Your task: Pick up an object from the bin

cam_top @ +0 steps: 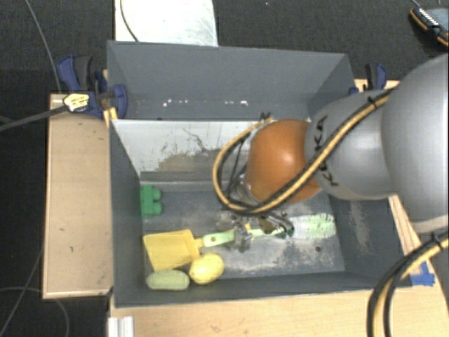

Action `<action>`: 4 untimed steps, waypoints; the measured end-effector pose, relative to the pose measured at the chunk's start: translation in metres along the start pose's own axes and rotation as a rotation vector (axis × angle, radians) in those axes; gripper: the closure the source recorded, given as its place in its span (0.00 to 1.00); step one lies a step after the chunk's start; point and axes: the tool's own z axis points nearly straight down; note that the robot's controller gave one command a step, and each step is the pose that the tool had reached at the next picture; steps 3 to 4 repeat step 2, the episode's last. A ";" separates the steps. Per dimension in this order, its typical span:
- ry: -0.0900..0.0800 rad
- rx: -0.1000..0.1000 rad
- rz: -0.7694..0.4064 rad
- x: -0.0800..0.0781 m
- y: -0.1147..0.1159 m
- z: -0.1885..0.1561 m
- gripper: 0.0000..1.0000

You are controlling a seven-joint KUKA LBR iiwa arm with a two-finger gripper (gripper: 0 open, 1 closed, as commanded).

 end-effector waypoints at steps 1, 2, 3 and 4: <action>-0.001 0.000 0.002 0.000 0.000 -0.011 1.00; 0.004 -0.002 0.004 0.001 0.001 -0.058 1.00; 0.004 -0.002 0.004 0.001 0.001 -0.058 1.00; 0.004 -0.002 0.004 0.001 0.001 -0.058 1.00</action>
Offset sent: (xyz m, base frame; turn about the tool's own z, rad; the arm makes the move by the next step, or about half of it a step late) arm -0.0007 -0.0001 0.1020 0.0009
